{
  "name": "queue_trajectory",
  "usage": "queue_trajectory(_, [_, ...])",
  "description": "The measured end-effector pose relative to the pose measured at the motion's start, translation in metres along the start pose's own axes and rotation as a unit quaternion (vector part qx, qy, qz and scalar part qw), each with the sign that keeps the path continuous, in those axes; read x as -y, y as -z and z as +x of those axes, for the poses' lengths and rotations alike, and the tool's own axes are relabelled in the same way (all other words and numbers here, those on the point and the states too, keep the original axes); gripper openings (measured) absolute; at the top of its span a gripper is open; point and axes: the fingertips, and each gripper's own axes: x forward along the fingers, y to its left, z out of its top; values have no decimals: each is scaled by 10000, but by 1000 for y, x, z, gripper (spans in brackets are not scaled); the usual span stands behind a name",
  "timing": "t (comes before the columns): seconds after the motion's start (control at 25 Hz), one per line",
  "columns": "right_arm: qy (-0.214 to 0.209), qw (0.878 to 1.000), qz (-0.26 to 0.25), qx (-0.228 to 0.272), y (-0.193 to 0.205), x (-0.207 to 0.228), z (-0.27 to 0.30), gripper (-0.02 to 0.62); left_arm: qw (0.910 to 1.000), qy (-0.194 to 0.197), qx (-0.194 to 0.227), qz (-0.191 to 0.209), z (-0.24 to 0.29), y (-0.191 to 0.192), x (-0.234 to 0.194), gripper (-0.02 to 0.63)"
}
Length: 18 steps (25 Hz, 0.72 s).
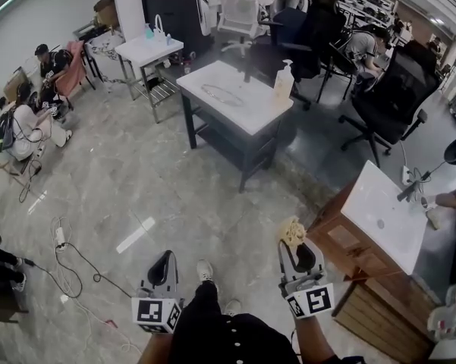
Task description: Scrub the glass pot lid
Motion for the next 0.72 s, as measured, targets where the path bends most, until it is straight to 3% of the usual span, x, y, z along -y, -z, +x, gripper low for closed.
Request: queue_trajectory(0.72, [124, 9998, -165, 29, 5, 57, 135, 133, 9990, 345, 292, 12, 160, -50, -52, 26])
